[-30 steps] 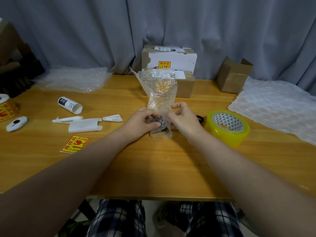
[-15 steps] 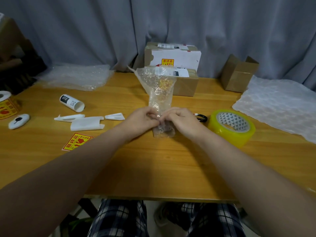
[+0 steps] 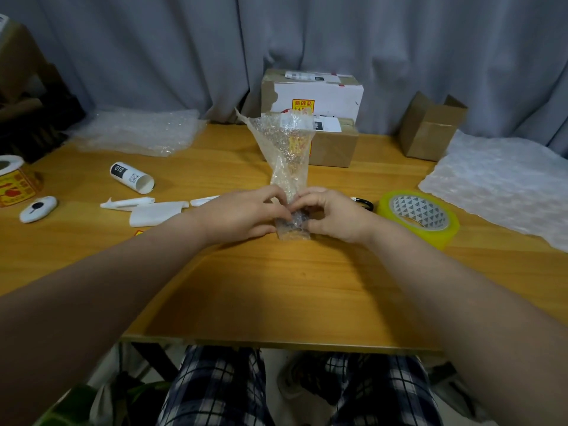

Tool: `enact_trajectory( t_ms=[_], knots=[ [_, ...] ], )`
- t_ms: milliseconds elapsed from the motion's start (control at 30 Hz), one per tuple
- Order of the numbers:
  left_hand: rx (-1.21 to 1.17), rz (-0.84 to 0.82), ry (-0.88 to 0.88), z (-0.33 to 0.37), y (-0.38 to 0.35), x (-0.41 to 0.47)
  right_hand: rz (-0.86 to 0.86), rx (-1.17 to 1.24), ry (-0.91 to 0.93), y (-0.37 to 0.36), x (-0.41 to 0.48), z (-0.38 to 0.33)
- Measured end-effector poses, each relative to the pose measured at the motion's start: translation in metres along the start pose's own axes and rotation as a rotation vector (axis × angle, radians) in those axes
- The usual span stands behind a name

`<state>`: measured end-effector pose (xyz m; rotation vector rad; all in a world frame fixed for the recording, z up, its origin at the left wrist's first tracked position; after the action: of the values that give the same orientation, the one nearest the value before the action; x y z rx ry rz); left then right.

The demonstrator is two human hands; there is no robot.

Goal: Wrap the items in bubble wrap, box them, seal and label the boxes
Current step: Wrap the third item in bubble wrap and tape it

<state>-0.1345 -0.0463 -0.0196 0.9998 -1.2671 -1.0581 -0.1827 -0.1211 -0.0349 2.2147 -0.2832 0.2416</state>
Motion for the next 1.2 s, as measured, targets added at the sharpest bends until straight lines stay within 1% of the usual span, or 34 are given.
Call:
enact_trajectory(
  t_ms=[67, 167, 267, 333, 400, 500, 567, 733, 767, 833, 867, 967, 1100, 1200],
  knots=[
    [0.077, 0.063, -0.068, 0.007, 0.002, -0.002, 0.003, -0.006, 0.010, 0.000, 0.001, -0.001],
    [0.113, 0.148, -0.104, 0.013, 0.006, -0.001, 0.001, -0.030, 0.019, 0.000, 0.004, -0.002],
    [0.063, 0.183, -0.099, 0.014, 0.007, 0.002, 0.001, -0.069, 0.025, -0.001, 0.005, 0.000],
    [-0.021, 0.183, -0.061, 0.011, 0.006, 0.003, 0.005, -0.080, 0.043, -0.003, 0.005, 0.000],
    [-0.146, 0.186, 0.009, 0.006, 0.004, 0.005, 0.004, -0.090, 0.064, -0.004, 0.004, -0.001],
    [-0.375, 0.186, 0.175, -0.012, 0.001, 0.007, -0.001, -0.144, 0.090, -0.004, 0.003, -0.005],
    [-0.484, 0.187, 0.267, -0.022, -0.001, 0.006, 0.007, -0.177, 0.094, -0.003, 0.000, -0.007],
    [-0.628, 0.183, 0.446, -0.032, -0.007, 0.004, -0.030, -0.288, 0.036, -0.009, -0.014, -0.005],
    [-0.649, 0.181, 0.475, -0.034, -0.008, 0.003, -0.020, -0.267, 0.035, -0.009, -0.015, -0.005],
    [-0.690, 0.165, 0.527, -0.038, -0.010, 0.004, 0.052, -0.131, -0.005, -0.006, -0.016, -0.003],
    [-0.711, 0.151, 0.545, -0.039, -0.011, 0.005, 0.077, -0.112, -0.013, -0.003, -0.016, -0.002],
    [-0.799, 0.093, 0.615, -0.045, -0.016, 0.007, 0.067, -0.210, 0.027, 0.000, -0.015, -0.005],
    [-0.960, 0.002, 0.778, -0.053, -0.024, 0.008, -0.038, -0.250, 0.062, -0.004, -0.018, -0.013],
    [-1.083, -0.024, 0.885, -0.057, -0.029, 0.008, 0.013, -0.381, 0.109, 0.000, -0.012, -0.017]
  ],
)
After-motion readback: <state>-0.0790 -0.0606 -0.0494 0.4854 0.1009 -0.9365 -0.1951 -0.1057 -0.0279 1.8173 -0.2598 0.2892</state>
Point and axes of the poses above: each hand's wrist, its own x-axis towards the middle knuckle, its own y-axis out of the back of the hand, z = x × y, the point moved 10 cm from there along x, towards the middle knuckle, and after that the axes turned 15 degrees about y, right-handed, at the moved point
